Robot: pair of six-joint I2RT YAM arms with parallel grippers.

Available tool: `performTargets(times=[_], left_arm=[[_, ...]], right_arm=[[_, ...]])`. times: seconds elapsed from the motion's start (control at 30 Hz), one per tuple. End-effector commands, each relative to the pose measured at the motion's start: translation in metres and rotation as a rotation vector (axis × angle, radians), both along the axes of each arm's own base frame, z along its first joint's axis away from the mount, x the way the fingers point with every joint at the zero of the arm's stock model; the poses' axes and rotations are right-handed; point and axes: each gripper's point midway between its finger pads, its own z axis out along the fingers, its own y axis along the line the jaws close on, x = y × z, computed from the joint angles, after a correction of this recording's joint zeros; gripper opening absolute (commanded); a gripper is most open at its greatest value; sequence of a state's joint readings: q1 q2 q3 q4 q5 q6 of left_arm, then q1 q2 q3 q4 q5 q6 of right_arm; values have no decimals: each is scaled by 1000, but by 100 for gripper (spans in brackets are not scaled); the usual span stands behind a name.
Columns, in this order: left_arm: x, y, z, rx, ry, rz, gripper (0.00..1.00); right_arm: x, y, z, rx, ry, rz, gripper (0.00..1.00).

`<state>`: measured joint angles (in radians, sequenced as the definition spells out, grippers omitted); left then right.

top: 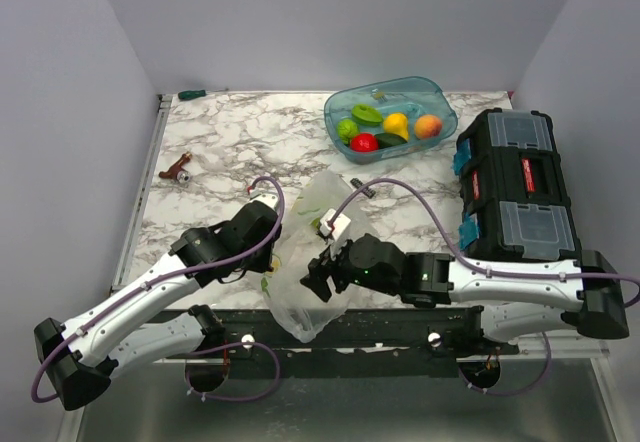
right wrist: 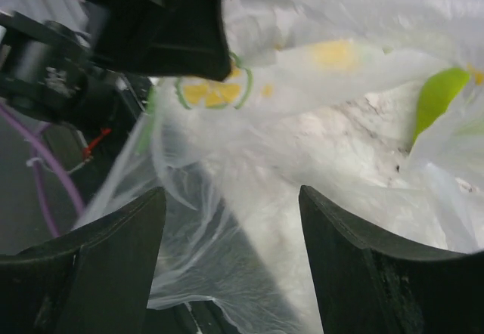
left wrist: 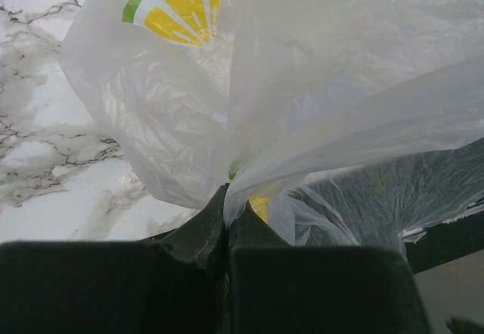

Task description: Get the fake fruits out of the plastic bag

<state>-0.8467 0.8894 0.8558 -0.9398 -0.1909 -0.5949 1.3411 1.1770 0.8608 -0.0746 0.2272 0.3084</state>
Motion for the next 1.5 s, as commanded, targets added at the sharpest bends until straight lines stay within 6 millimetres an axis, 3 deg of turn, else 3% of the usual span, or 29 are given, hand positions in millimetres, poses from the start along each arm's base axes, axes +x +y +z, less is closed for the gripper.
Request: performTargets(times=[0.0,0.13,0.27,0.4,0.57,0.77,0.93,1.2,1.47], left_arm=[[-3,-1,0,-8,1,-11,0],[-3,-2,0,-10,0,-15,0],[-3,-2,0,-10,0,-14,0],[-3,-1,2,-16,-8,-10,0],[-3,-2,4,-28,-16,-15,0],[-5,-4,5,-38,-10,-32,0],[-5,-5,6,-42,-15,-33,0],[-5,-4,6,-41,-15,-31,0],[-5,-5,4,-36,-7,-35,0]], right_arm=[[24,-6,-13,-7,-72,-122,71],[40,-10,-45,-86,-102,-207,65],[52,4,-62,-86,-118,-263,65],[75,5,-80,-128,-192,-391,65],[101,6,-87,-205,-329,-499,60],[118,21,-94,-296,-464,-486,61],[132,24,-100,-346,-539,-488,66],[159,14,-111,-369,-551,-563,76],[178,5,-129,-372,-521,-603,96]])
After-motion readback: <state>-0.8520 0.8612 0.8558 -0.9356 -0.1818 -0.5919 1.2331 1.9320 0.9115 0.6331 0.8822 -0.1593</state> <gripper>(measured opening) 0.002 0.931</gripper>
